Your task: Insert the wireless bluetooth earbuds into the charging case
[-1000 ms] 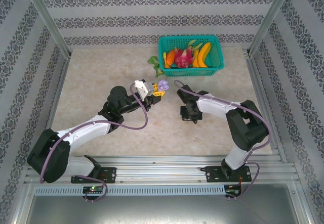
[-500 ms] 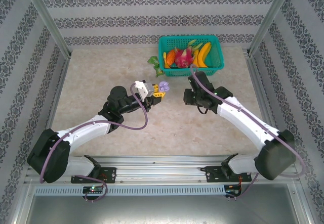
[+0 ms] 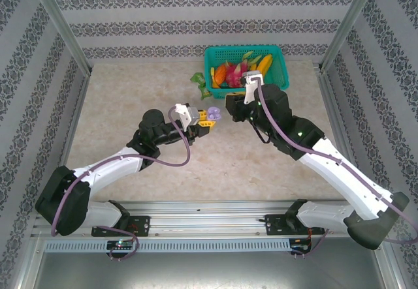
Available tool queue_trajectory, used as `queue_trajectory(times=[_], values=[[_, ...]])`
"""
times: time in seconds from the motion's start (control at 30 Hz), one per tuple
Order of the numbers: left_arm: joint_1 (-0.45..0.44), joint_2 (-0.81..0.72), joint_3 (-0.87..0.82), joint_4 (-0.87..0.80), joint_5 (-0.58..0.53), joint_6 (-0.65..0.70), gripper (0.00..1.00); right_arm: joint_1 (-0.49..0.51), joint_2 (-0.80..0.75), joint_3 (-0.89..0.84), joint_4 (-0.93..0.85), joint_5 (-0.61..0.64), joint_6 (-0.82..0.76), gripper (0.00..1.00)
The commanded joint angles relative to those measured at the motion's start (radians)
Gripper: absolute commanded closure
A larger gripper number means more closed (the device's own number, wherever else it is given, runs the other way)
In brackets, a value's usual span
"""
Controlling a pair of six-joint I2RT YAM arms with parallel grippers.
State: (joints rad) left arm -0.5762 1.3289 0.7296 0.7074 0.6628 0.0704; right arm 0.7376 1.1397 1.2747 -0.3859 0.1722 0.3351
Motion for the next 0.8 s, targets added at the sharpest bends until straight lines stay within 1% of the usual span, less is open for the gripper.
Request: queue_trajectory(times=[0.0, 0.1, 0.33, 0.77], values=[[-0.013, 0.016, 0.047, 0.077, 0.031, -0.045, 1.00, 0.016, -0.042, -0.068, 0.140, 0.012, -0.074, 0.78], [-0.013, 0.024, 0.057, 0.103, 0.023, -0.065, 1.00, 0.019, -0.068, -0.116, 0.197, -0.001, -0.080, 0.78], [-0.013, 0.043, 0.082, 0.134, 0.008, -0.092, 1.00, 0.019, -0.098, -0.180, 0.260, -0.032, -0.059, 0.78], [-0.014, 0.052, 0.099, 0.153, -0.006, -0.118, 1.00, 0.015, -0.078, -0.202, 0.324, -0.140, -0.010, 0.78]])
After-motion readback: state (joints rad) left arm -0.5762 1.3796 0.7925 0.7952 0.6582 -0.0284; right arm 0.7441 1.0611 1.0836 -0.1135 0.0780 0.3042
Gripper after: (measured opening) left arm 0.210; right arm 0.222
